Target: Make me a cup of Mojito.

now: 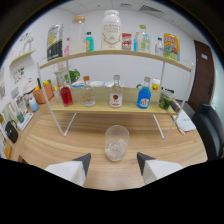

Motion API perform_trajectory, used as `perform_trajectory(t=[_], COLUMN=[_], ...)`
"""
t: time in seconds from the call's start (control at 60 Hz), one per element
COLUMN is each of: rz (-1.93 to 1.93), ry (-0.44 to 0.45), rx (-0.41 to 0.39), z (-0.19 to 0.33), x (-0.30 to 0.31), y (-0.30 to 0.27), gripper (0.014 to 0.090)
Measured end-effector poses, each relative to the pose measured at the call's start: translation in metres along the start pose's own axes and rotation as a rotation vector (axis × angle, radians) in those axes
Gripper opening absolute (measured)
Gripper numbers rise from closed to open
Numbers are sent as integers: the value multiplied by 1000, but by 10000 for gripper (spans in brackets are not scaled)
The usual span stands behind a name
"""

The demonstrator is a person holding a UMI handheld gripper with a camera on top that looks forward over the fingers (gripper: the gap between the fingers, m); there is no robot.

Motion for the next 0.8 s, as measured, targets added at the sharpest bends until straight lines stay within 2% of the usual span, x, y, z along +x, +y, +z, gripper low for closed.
perform_trajectory(t=[0.25, 0.433, 0.6, 0.8], rz=[10, 29, 31, 27], ry=[17, 40, 51, 56], rx=[-36, -57, -22, 38], z=[-9, -30, -44, -20], x=[5, 33, 81, 137], y=[20, 27, -5, -73], gripper=[861, 862, 860, 866])
